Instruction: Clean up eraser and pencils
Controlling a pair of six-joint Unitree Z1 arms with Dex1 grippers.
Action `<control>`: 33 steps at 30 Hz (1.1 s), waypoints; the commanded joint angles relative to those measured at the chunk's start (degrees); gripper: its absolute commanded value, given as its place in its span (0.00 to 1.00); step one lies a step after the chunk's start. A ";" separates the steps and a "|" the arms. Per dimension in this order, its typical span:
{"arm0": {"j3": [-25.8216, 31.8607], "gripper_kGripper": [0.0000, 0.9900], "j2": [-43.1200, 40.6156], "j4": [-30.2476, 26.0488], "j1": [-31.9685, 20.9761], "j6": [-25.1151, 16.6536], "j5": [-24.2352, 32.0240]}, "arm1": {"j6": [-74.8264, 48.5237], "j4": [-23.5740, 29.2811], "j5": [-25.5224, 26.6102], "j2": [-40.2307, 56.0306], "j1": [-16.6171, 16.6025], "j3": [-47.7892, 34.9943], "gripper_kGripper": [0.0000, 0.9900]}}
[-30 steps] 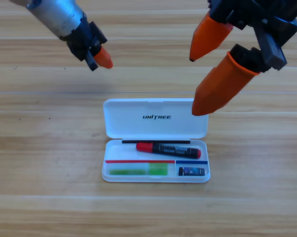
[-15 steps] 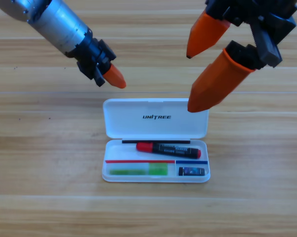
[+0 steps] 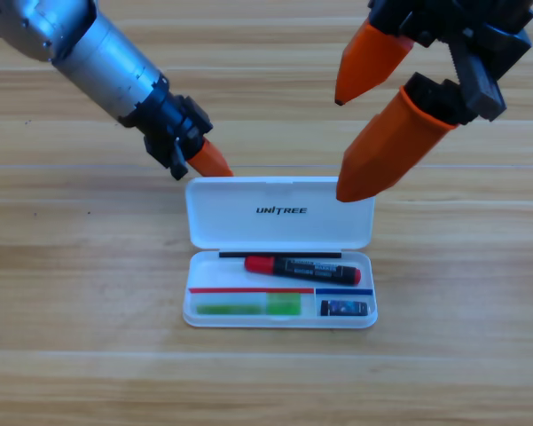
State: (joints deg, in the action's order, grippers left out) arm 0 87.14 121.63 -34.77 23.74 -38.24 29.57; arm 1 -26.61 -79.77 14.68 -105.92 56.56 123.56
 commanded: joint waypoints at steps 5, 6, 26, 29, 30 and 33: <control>-3.73 0.00 2.03 -0.74 1.13 -3.42 2.33 | 0.77 0.84 1.06 -1.22 0.48 -1.12 0.95; -3.99 0.00 1.94 -0.91 1.30 -3.59 2.42 | 0.77 0.84 1.06 -1.22 0.48 -1.12 0.95; -10.67 0.00 -2.81 -1.97 7.19 -5.70 4.18 | 0.77 0.84 1.14 -1.57 0.48 -1.30 0.95; -11.02 0.00 -2.81 -1.70 7.98 -5.70 4.09 | 0.77 0.84 1.14 -1.66 0.48 -1.21 0.95; -11.11 0.00 -2.81 -1.70 8.16 -5.62 4.09 | 0.77 0.84 1.06 -1.66 0.48 -1.21 0.95; -11.64 0.00 -2.98 -1.35 8.69 -5.62 4.09 | 0.77 0.84 1.14 -1.74 0.48 -1.12 0.95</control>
State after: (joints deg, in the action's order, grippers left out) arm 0 77.56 118.63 -36.54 30.09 -43.46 32.86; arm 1 -26.54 -79.76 14.68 -105.93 56.56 123.56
